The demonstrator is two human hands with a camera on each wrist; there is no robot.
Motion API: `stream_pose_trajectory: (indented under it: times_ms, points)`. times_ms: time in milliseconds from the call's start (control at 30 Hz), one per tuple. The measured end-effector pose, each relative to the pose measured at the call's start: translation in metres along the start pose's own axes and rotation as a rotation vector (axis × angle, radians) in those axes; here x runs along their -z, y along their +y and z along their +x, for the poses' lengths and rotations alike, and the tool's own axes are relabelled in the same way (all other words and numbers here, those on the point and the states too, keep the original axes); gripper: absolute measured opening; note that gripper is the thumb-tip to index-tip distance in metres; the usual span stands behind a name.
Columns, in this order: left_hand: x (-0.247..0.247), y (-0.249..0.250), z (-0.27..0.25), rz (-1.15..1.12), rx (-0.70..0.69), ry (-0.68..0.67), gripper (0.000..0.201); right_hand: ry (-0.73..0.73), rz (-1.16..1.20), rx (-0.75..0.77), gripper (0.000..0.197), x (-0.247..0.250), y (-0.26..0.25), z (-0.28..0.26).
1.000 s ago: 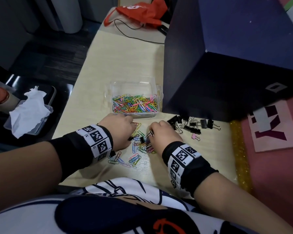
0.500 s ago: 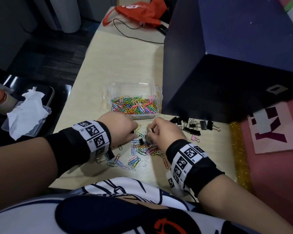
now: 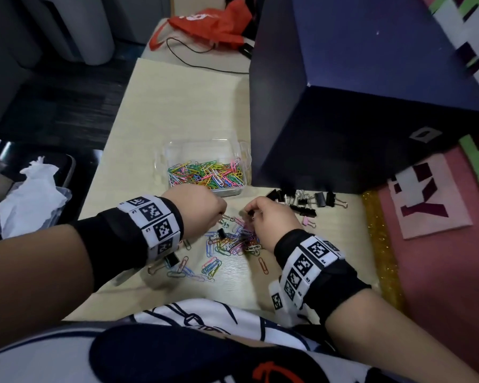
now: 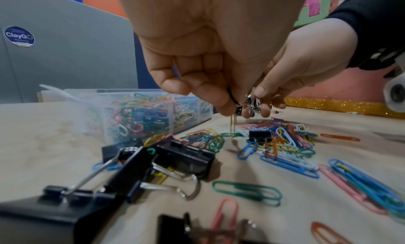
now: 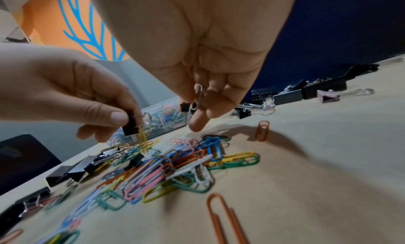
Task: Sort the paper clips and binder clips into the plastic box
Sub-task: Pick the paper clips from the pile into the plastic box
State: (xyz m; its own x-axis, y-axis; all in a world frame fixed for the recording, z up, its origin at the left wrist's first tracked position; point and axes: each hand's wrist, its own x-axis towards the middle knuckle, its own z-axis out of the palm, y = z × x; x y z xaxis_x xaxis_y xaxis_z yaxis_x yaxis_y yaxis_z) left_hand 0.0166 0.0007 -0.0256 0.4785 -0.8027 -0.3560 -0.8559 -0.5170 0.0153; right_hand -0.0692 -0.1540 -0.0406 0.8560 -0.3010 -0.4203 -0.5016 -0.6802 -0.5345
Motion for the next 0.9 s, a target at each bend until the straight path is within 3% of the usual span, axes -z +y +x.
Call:
stream_pose_trajectory:
  times_ms: [100,333,533,700,833,900]
  points:
    - [0.003,0.003,0.0,0.011,-0.006,0.003,0.029,0.021,-0.018,0.012,0.023,0.004,0.002,-0.005]
    - [0.006,0.005,-0.001,-0.085,-0.005,0.061,0.016,0.061,-0.015,0.048,0.02,0.006,0.007,-0.011]
    - [0.007,0.008,0.001,-0.174,0.023,0.069,0.013,0.072,-0.005,0.104,0.029,0.005,0.013,-0.012]
    - [0.007,0.01,0.004,-0.271,0.046,0.041,0.023,0.104,0.05,0.061,0.025,0.006,0.018,-0.009]
    - [0.007,0.013,0.009,-0.316,0.03,0.058,0.022,0.251,0.052,0.034,0.019,0.013,0.024,-0.007]
    - [0.011,0.018,0.014,-0.4,0.039,0.143,0.025,0.387,0.112,0.009,0.023,0.02,0.025,-0.006]
